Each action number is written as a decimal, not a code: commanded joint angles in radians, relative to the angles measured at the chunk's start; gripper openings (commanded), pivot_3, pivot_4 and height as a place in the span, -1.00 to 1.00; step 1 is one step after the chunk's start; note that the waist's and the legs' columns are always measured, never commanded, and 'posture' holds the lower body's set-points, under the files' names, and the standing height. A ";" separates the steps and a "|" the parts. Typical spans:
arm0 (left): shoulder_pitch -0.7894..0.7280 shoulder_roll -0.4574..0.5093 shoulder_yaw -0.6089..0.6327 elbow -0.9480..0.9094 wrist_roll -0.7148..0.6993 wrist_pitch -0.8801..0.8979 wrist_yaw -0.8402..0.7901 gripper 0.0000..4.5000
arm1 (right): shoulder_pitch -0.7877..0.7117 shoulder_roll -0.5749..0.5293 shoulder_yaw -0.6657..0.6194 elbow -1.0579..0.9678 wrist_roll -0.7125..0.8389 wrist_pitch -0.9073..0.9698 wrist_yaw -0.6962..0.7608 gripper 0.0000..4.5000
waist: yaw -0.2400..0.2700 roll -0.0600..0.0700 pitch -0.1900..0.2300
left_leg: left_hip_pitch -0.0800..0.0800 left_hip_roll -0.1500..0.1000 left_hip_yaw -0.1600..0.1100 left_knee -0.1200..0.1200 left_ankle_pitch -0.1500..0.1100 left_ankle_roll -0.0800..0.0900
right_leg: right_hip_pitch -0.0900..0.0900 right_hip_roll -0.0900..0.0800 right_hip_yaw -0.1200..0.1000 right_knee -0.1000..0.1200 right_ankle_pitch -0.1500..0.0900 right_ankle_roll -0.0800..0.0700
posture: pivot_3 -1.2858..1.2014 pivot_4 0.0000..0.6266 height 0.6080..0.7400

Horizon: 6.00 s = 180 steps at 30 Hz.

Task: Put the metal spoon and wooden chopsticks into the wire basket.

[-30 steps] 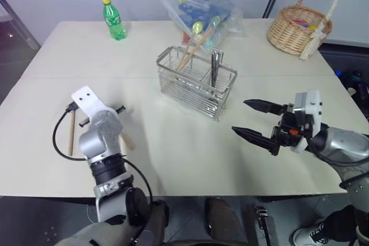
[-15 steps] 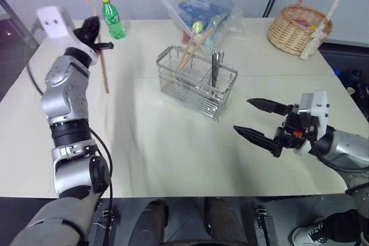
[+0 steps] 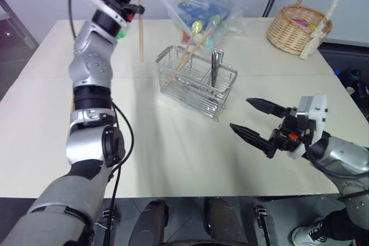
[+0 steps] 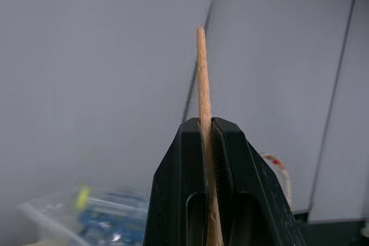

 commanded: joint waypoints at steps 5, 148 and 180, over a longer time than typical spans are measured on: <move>-0.101 -0.020 0.003 0.131 -0.003 -0.134 -0.052 -0.97 | 0.015 0.040 0.023 -0.074 -0.018 -0.030 -0.066 1.00 | -0.001 0.000 0.000 | 0.000 0.000 0.000 0.000 0.000 0.000 | 0.000 0.000 0.000 0.000 0.000 0.000 | 0.03 -0.52 1.00; 0.804 0.176 0.223 -0.776 0.368 1.170 0.700 0.98 | -0.240 -0.127 0.046 0.008 0.034 0.010 0.058 1.00 | -0.001 -0.002 -0.002 | 0.002 0.000 0.001 -0.001 -0.001 0.000 | -0.001 0.000 0.002 0.001 0.000 0.000 | 0.03 -0.52 1.00; 0.835 0.184 0.252 -0.729 0.332 1.106 0.721 -0.97 | -0.206 -0.167 -0.004 0.015 0.084 0.039 0.092 1.00 | -0.003 0.004 -0.006 | 0.003 0.001 0.003 -0.002 -0.001 0.001 | -0.001 0.000 0.003 0.001 0.000 0.000 | 0.03 -0.52 1.00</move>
